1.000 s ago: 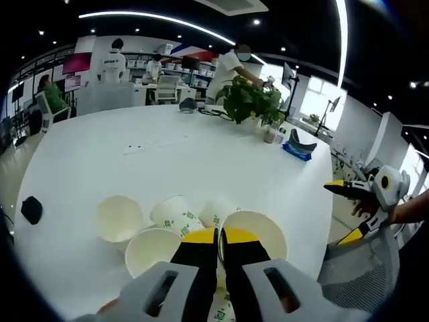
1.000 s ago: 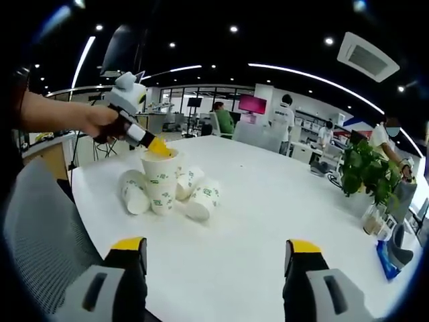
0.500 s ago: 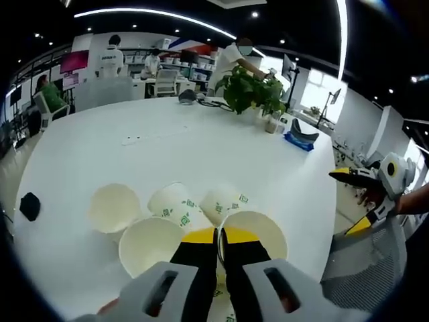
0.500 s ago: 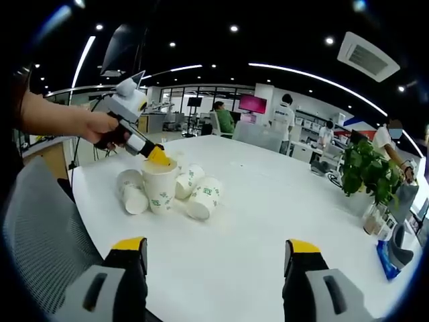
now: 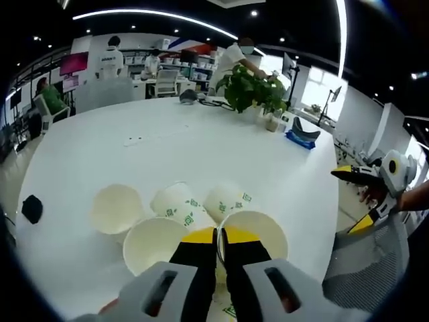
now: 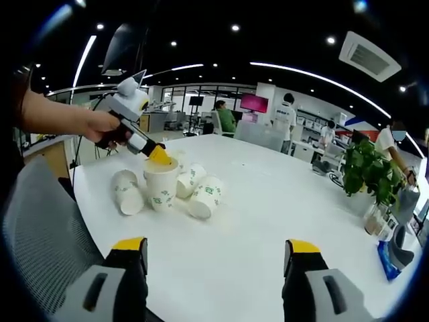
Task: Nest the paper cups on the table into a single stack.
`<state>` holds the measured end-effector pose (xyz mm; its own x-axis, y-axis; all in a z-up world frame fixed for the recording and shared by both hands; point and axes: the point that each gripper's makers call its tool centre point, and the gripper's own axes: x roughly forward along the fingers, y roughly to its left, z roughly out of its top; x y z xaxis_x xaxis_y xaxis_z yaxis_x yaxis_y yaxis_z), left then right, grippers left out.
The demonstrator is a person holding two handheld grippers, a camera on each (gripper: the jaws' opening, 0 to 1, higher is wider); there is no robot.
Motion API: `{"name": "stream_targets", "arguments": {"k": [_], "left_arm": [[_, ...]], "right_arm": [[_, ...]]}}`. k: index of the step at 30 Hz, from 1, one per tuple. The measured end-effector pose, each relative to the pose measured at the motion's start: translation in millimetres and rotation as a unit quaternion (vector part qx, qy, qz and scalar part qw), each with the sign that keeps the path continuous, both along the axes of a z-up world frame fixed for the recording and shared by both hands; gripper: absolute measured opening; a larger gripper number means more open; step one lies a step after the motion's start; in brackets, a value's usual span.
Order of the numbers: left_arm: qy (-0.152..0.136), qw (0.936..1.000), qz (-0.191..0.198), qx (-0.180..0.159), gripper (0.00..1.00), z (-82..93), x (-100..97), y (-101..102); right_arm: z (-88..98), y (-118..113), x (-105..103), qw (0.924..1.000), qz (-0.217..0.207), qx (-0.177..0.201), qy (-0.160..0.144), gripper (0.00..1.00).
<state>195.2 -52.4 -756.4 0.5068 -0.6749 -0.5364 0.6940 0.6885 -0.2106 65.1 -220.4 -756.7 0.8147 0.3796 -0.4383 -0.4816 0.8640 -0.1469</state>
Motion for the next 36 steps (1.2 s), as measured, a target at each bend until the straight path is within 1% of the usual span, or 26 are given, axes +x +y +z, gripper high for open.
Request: {"name": "stream_targets", "arguments": {"k": [5,11,19,30,34,36], "left_arm": [[0.006,1.0000,-0.004,-0.001,0.01,-1.2,-1.0,-1],[0.004,1.0000,-0.001,-0.007,0.02,3.3,1.0,0],[-0.005,1.0000,-0.001,-0.007,0.03,8.3,4.5,3],[-0.019,0.9998,-0.002,-0.011,0.06,19.7,-1.9,11],[-0.029,0.9989,-0.011,-0.035,0.11,27.3,-5.2,9],[-0.035,0.9985,-0.014,-0.039,0.13,31.7,-8.7,10]], "right_arm": [[-0.4,0,0,1.0000,0.001,0.000,0.001,0.84],[-0.5,0,-1,1.0000,0.001,0.001,0.001,0.84],[0.0,0,-1,1.0000,-0.001,0.002,0.001,0.84],[1.4,1,-1,1.0000,0.002,0.006,-0.001,0.84],[2.5,3,-2,0.9999,0.005,0.011,-0.002,0.85],[3.1,5,-2,0.9999,0.008,0.014,-0.002,0.86]]}}
